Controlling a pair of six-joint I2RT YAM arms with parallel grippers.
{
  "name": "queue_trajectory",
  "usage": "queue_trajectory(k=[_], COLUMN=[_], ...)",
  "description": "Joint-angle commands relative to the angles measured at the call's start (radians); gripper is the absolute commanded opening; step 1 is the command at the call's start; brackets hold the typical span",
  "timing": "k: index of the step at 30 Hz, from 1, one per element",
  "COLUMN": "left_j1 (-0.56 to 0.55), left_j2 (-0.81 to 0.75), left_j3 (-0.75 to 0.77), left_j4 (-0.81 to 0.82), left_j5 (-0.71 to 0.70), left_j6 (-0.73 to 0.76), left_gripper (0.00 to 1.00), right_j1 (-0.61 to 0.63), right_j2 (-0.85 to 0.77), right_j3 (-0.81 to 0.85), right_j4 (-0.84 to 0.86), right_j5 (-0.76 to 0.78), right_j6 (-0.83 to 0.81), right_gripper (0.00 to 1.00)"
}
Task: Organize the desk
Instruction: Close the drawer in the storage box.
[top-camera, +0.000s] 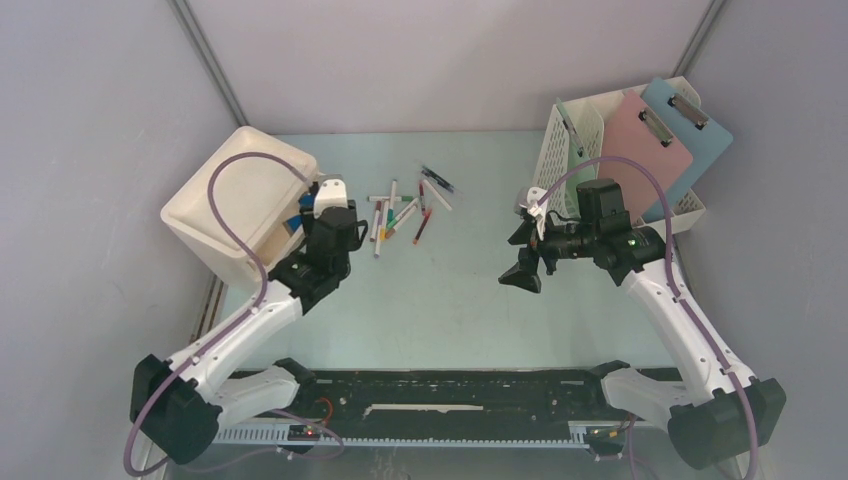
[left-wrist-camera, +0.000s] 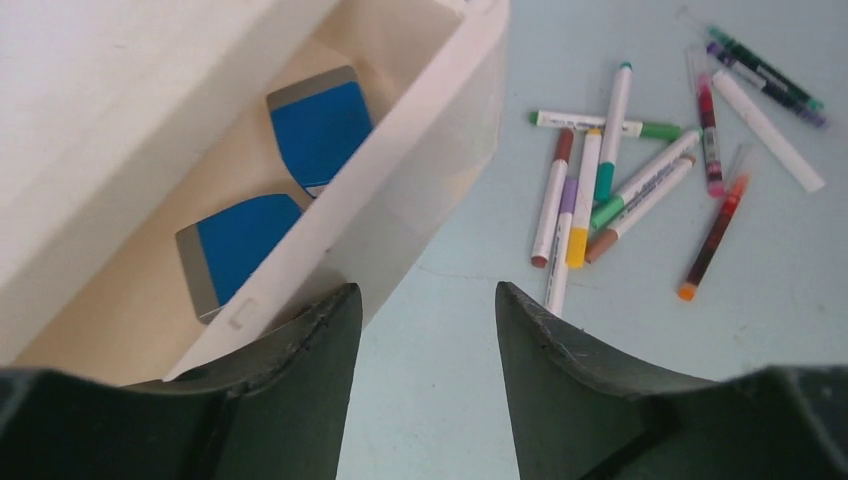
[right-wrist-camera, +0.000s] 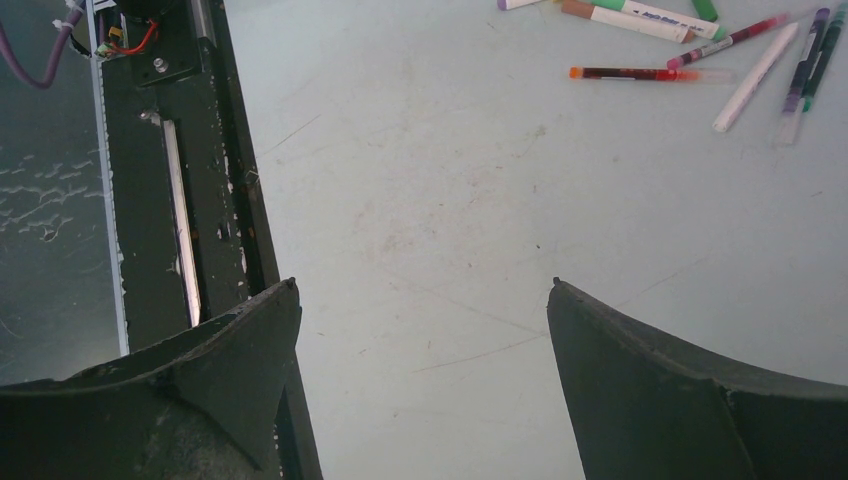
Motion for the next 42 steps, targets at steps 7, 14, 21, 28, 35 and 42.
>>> queue_trajectory(k=[7,14,21,28,35,42], left_j1=[0.099,0.106,0.164,0.179,0.179,0.177], left_j2=[-0.060,-0.035,-0.013,-0.024,-0.176,-0.319], left_j3=[-0.044,-0.041,-0.045,-0.028,-0.155,-0.247], left_j4=[0.102,0.103,0.154,0.157,0.182,0.167], left_j5=[-0.110,-0.195,-0.112,0.009,0.227,0.244], left_j6=[-0.016,-0.055,-0.061,-0.041,-0.070,-0.193], left_gripper=[0.81,0.91,0.98,0.99,0.99,0.99], right_j1=[0.009,0.009,0.010,0.011,0.010,0.012], right_j2=[-0.017,-0.014,-0.012,-0.011,-0.012,-0.011], right_j3=[-0.002,-0.002,-0.002,-0.002,-0.002,-0.001], right_j4=[0.014,0.014,0.014,0.014,0.014,0.011], right_j5=[-0.010,-0.010,-0.010,-0.009,-0.011,-0.009], right_j6=[-0.015,-0.015,-0.015,-0.016,-0.018,-0.018], right_gripper=[1.00,1.00,1.00,1.00,1.00,1.00])
